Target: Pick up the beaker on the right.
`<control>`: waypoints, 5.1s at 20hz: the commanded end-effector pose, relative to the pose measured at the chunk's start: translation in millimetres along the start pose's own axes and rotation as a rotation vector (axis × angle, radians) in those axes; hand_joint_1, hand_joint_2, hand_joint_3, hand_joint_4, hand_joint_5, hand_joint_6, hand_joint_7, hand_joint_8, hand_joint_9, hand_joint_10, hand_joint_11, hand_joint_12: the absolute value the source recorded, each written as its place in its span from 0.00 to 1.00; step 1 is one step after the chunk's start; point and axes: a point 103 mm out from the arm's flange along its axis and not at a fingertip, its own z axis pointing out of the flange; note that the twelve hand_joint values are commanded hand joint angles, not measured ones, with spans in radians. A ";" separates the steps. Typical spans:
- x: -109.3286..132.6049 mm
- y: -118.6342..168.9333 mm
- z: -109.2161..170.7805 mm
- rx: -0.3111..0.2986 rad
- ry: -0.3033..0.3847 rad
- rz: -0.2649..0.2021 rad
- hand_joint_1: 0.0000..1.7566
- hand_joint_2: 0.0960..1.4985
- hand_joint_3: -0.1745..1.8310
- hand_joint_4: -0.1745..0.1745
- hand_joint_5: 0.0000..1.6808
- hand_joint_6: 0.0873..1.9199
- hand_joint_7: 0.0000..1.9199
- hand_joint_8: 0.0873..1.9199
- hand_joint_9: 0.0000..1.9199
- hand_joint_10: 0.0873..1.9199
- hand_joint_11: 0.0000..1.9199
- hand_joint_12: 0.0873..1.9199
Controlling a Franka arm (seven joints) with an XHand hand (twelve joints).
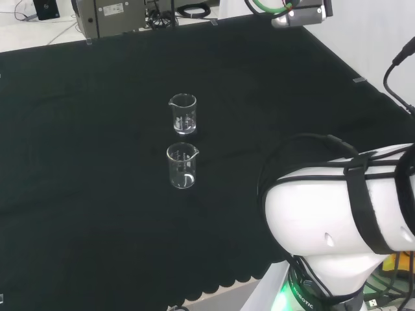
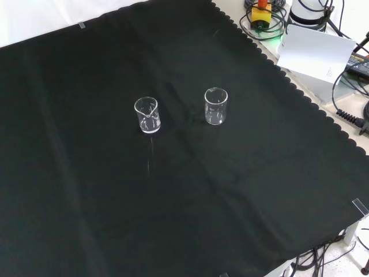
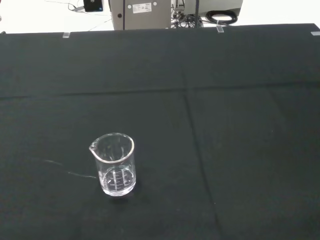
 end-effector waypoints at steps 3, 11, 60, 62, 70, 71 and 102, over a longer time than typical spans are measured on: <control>-25.4 44.2 61.0 0.048 0.079 -0.007 0.17 0.76 0.23 0.43 0.21 0.00 0.09 0.25 0.15 0.31 0.01 0.71; -21.7 128.2 138.1 0.107 0.152 -0.089 0.35 0.55 0.33 0.42 0.25 0.00 0.11 0.28 0.19 0.31 0.04 0.72; 28.5 197.9 356.3 0.158 0.631 -0.386 0.44 0.35 0.38 0.42 0.20 0.00 0.10 0.29 0.19 0.30 0.04 0.72; 30.6 200.9 357.4 0.148 0.661 -0.389 0.45 0.35 0.39 0.42 0.20 0.00 0.10 0.29 0.19 0.30 0.04 0.72; 36.6 208.1 369.3 0.159 0.688 -0.411 0.46 0.34 0.39 0.42 0.22 0.00 0.11 0.29 0.19 0.29 0.03 0.72; 36.0 208.8 370.6 0.162 0.692 -0.416 0.46 0.34 0.39 0.42 0.22 0.00 0.11 0.29 0.19 0.29 0.03 0.72; 56.3 222.5 397.4 0.145 0.833 -0.448 0.48 0.32 0.41 0.44 0.26 0.00 0.12 0.30 0.20 0.28 0.02 0.71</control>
